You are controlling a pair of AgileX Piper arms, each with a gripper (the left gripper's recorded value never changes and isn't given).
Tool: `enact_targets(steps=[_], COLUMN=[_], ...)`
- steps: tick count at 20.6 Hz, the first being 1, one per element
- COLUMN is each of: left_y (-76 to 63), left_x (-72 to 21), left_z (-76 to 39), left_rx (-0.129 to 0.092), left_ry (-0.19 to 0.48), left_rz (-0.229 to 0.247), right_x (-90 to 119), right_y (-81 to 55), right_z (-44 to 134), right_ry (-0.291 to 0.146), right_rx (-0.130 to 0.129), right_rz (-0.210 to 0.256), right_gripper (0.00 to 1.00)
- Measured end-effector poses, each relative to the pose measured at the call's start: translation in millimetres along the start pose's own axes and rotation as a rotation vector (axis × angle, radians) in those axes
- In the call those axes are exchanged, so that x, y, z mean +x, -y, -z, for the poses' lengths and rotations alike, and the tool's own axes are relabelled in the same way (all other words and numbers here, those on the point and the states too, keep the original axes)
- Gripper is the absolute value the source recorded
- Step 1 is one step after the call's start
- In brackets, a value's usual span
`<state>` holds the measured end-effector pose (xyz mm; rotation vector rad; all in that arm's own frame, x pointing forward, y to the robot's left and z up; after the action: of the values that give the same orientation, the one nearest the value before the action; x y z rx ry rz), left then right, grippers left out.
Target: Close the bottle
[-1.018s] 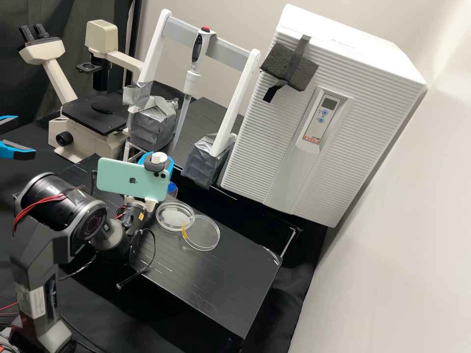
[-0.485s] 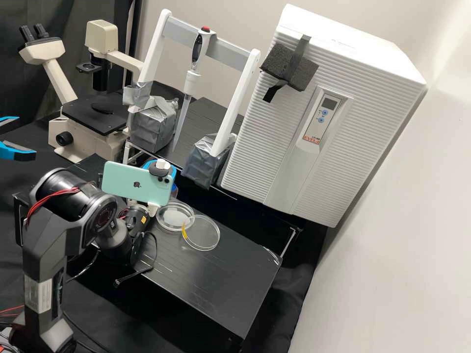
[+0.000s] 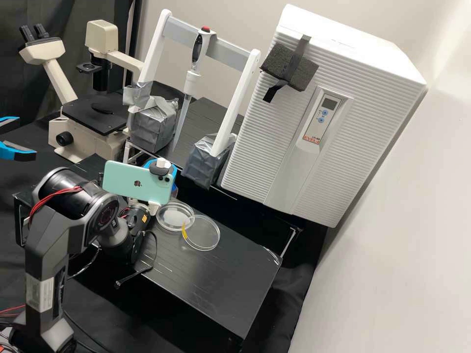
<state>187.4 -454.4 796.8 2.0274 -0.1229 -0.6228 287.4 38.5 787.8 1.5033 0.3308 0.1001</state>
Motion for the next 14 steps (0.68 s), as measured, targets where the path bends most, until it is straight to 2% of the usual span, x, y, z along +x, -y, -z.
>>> enact_targets(steps=[8, 14], left_y=[0.6, 0.9], left_x=[0.9, 1.5], left_z=[-2.0, -3.4], left_rx=[0.000, 0.001], left_ry=[0.012, 0.020], left_rz=[0.003, 0.006], right_x=[-15, -17], right_y=[-3.8, -3.2], right_z=[1.7, 2.1], right_ry=[0.020, 0.022], right_rx=[0.001, 0.002], right_rz=[-0.016, -0.014], right_gripper=[0.00, 0.00])
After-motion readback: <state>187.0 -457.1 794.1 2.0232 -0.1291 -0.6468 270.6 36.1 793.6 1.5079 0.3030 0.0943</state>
